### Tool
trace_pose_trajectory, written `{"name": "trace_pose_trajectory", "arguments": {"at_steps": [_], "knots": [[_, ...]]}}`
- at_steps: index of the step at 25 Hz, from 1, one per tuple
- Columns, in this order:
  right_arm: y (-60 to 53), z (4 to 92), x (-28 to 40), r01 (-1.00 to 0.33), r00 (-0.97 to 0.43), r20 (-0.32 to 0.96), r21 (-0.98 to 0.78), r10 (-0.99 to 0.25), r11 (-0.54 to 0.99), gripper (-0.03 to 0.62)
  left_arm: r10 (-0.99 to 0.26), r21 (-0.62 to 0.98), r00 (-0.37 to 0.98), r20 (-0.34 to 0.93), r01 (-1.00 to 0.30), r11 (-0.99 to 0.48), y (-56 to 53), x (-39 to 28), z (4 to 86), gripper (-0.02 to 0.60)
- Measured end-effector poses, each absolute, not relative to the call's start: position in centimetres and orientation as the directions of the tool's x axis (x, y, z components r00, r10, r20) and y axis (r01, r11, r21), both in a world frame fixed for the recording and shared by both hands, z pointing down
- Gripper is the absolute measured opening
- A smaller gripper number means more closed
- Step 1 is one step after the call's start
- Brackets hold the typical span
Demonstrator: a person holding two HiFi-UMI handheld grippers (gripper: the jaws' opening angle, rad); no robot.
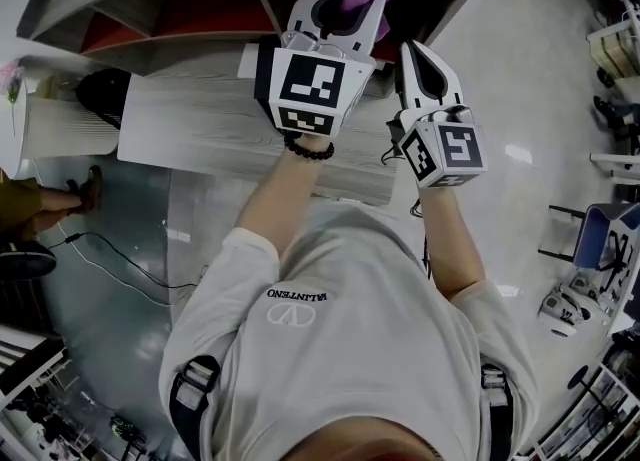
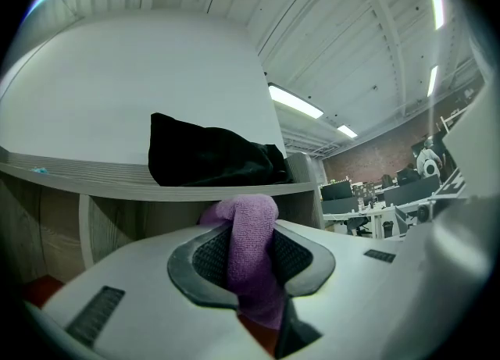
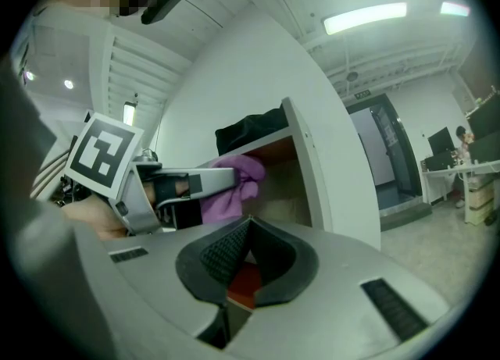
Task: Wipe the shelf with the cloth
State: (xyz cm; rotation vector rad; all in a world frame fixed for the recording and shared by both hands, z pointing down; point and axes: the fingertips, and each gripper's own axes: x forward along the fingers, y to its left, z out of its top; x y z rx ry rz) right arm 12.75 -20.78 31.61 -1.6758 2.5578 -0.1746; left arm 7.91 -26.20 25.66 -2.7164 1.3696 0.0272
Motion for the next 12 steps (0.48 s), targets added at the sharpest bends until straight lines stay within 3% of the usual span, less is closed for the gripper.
{"name": "trace_pose_trajectory", "arguments": {"at_steps": [12], "knots": [[-22.1,31.4,10.0,-0.903,-0.413,0.018,-0.14,-0.911,0.406,-0.002,-0.822,-0.066,0.566,-0.065,-0.824,-0.562,-26.7,4.5,25.6,0.101]]}}
